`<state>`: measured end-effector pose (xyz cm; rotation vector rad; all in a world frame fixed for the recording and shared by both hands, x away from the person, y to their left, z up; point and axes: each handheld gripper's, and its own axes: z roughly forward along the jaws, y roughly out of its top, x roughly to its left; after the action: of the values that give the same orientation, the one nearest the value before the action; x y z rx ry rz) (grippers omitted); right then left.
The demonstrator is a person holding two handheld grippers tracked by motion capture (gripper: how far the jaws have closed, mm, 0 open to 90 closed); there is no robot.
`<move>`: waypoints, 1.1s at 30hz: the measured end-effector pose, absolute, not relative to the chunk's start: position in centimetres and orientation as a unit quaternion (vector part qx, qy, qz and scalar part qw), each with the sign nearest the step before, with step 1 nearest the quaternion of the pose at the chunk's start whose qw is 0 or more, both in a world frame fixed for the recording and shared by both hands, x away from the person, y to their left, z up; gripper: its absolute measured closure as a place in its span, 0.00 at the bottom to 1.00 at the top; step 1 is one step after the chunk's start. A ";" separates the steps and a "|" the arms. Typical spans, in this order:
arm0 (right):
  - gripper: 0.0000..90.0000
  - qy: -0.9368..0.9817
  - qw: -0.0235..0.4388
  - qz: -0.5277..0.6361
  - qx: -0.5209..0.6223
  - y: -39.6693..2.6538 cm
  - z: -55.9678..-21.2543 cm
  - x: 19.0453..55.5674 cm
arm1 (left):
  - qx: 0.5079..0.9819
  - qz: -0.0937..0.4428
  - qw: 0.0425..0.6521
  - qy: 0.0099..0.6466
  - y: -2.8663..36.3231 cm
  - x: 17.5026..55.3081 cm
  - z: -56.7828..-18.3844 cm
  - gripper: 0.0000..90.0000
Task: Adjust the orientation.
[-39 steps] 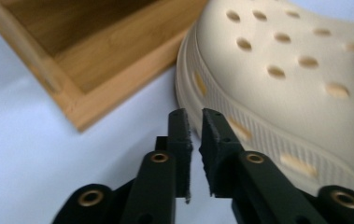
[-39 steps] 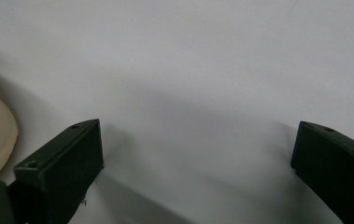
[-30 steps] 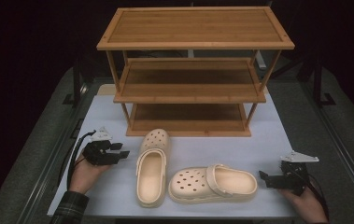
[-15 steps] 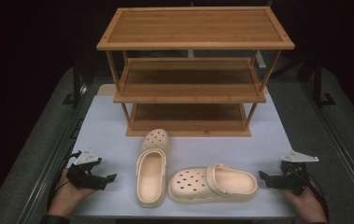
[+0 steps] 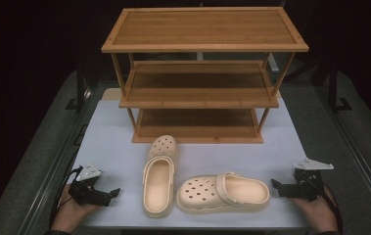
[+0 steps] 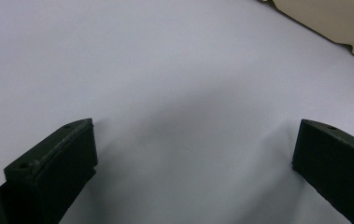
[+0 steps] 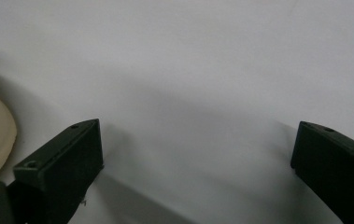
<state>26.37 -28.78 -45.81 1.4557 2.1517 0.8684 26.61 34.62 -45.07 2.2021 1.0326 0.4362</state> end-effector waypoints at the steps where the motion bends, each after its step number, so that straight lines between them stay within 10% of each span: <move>1: 0.02 0.770 0.200 0.311 0.521 -28.8 -45.8 26.4 | 0.841 0.167 0.330 0.395 34.6 26.6 -45.1 0.00; 33: 0.50 0.824 0.081 0.427 0.365 -25.8 -40.6 26.7 | 0.840 0.166 0.332 0.396 34.6 26.6 -45.1 0.00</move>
<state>26.71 -25.84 -40.58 1.0914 2.4617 1.2750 26.64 34.64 -45.12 2.1952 1.0359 0.4331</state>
